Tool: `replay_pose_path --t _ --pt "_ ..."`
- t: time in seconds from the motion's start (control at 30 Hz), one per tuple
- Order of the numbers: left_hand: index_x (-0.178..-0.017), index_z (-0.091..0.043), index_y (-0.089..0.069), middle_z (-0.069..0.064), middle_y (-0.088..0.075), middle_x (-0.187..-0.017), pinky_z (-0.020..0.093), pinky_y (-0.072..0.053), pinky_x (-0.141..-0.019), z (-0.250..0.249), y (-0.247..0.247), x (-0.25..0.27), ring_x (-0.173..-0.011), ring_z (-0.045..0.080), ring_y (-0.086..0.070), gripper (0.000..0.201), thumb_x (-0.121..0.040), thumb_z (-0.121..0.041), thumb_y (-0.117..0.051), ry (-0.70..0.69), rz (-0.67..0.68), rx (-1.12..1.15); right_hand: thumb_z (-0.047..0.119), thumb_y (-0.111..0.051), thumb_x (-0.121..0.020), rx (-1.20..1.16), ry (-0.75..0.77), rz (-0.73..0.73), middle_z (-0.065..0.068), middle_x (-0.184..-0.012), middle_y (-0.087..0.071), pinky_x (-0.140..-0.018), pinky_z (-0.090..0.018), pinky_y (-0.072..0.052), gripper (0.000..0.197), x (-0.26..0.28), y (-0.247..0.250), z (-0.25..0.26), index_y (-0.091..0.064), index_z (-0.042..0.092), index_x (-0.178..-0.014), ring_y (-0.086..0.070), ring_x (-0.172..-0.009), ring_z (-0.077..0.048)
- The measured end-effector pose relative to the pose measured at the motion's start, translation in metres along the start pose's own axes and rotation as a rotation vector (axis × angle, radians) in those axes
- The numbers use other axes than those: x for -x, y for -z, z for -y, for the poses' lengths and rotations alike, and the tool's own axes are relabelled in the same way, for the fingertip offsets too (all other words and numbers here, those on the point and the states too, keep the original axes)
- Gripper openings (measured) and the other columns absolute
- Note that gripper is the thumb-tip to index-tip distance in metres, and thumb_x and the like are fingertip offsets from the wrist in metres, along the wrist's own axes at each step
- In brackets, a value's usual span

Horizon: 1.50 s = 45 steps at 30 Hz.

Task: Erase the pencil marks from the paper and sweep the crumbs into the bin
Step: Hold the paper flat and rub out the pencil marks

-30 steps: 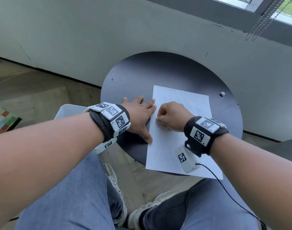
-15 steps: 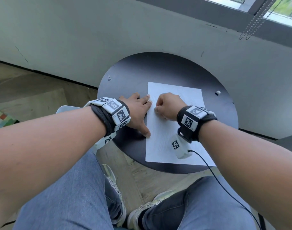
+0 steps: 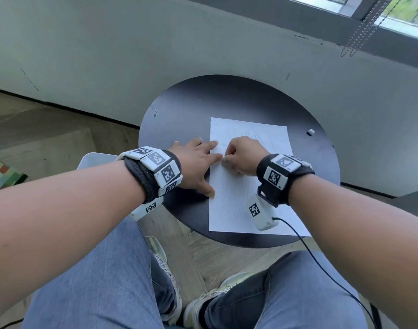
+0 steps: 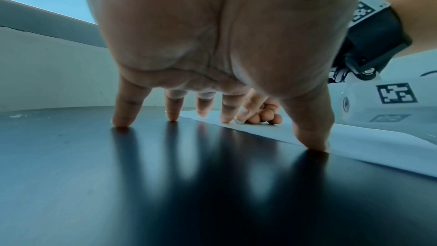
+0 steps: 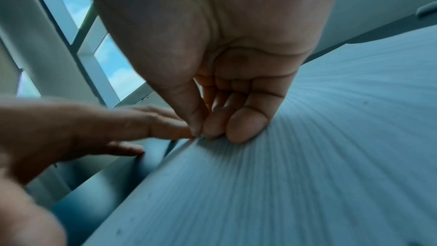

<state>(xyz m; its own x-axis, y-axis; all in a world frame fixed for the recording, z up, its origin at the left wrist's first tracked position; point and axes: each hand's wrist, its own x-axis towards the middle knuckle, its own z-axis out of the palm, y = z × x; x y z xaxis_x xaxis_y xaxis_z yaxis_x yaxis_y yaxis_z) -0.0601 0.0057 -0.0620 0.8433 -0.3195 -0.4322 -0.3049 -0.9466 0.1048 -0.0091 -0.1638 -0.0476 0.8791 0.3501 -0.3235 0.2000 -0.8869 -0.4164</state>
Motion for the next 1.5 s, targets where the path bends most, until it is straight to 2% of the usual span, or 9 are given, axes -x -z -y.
replay_pose_path --t 0.2,0.37,0.63,0.77,0.9,1.07,1.17,1.4,1.5 --pt "-0.162 -0.031 0.009 -0.007 0.017 -0.170 0.072 -0.013 -0.118 -0.001 -0.011 0.004 -0.156 0.030 0.013 0.149 -0.049 -0.101 -0.058 -0.018 0.063 -0.052 0.026 -0.063 -0.092 0.068 0.067 0.038 0.001 -0.092 -0.067 -0.077 -0.031 -0.053 0.010 0.028 -0.007 0.001 -0.067 0.017 -0.095 -0.064 -0.087 -0.019" --pt "-0.162 -0.029 0.012 -0.005 0.022 -0.169 0.073 -0.010 -0.118 -0.003 -0.011 0.003 -0.156 0.030 0.017 0.151 -0.049 -0.099 -0.061 -0.010 0.084 -0.041 0.028 -0.063 -0.095 0.164 0.204 0.225 0.003 -0.093 -0.067 -0.068 -0.026 -0.049 0.013 0.065 -0.017 0.004 -0.068 0.016 -0.097 -0.056 -0.072 -0.008" --pt "-0.161 -0.030 0.016 -0.004 0.024 -0.169 0.080 -0.011 -0.112 -0.005 -0.004 -0.003 -0.156 0.032 0.016 0.158 -0.044 -0.099 -0.064 0.037 0.124 -0.055 0.023 -0.065 -0.090 0.050 0.030 0.018 0.003 -0.082 -0.066 -0.075 -0.035 -0.058 0.006 0.015 0.001 -0.002 -0.066 0.017 -0.089 -0.065 -0.078 -0.020" --pt "-0.161 -0.029 0.018 -0.005 0.029 -0.167 0.082 -0.010 -0.112 -0.010 -0.002 -0.003 -0.156 0.030 0.021 0.158 -0.046 -0.095 -0.069 0.061 0.159 -0.032 0.025 -0.063 -0.093 0.136 0.164 0.115 0.003 -0.089 -0.067 -0.069 -0.027 -0.046 0.010 0.049 -0.013 0.003 -0.067 0.016 -0.094 -0.061 -0.079 -0.015" --pt "-0.160 -0.029 0.020 -0.006 0.032 -0.166 0.082 -0.010 -0.111 -0.012 -0.002 -0.002 -0.155 0.029 0.024 0.160 -0.045 -0.094 -0.071 0.070 0.176 -0.029 0.025 -0.064 -0.094 0.156 0.260 0.277 0.013 -0.074 -0.059 -0.064 -0.022 -0.045 0.010 0.075 -0.021 0.004 -0.068 0.016 -0.096 -0.052 -0.064 0.001" --pt "-0.159 -0.031 0.020 -0.006 0.032 -0.166 0.083 -0.012 -0.110 -0.010 -0.004 -0.003 -0.155 0.031 0.023 0.158 -0.046 -0.095 -0.069 0.059 0.166 -0.035 0.028 -0.062 -0.096 0.173 0.177 0.110 0.001 -0.098 -0.067 -0.075 -0.028 -0.050 0.013 0.040 -0.007 0.004 -0.066 0.016 -0.100 -0.062 -0.087 -0.016" --pt "-0.159 -0.032 0.022 -0.006 0.032 -0.166 0.082 -0.012 -0.110 -0.010 -0.005 -0.003 -0.155 0.031 0.023 0.158 -0.046 -0.096 -0.068 0.064 0.168 -0.034 0.027 -0.062 -0.094 0.155 0.095 0.012 0.002 -0.099 -0.064 -0.075 -0.028 -0.045 0.013 0.023 -0.001 -0.002 -0.066 0.016 -0.100 -0.059 -0.093 -0.019" --pt "-0.159 -0.031 0.022 -0.006 0.034 -0.165 0.083 -0.010 -0.110 -0.010 -0.005 -0.004 -0.155 0.032 0.024 0.160 -0.044 -0.096 -0.068 0.068 0.181 -0.022 0.028 -0.063 -0.093 0.228 0.288 0.235 0.007 -0.085 -0.065 -0.075 -0.029 -0.050 0.011 0.077 -0.020 -0.003 -0.067 0.018 -0.094 -0.059 -0.080 -0.015" --pt "-0.159 -0.032 0.022 -0.006 0.035 -0.165 0.084 -0.010 -0.110 -0.011 -0.005 -0.005 -0.154 0.032 0.025 0.159 -0.045 -0.095 -0.069 0.072 0.183 -0.027 0.028 -0.063 -0.093 0.263 0.283 0.233 0.005 -0.087 -0.065 -0.074 -0.030 -0.050 0.010 0.071 -0.017 0.000 -0.066 0.019 -0.092 -0.059 -0.080 -0.015"
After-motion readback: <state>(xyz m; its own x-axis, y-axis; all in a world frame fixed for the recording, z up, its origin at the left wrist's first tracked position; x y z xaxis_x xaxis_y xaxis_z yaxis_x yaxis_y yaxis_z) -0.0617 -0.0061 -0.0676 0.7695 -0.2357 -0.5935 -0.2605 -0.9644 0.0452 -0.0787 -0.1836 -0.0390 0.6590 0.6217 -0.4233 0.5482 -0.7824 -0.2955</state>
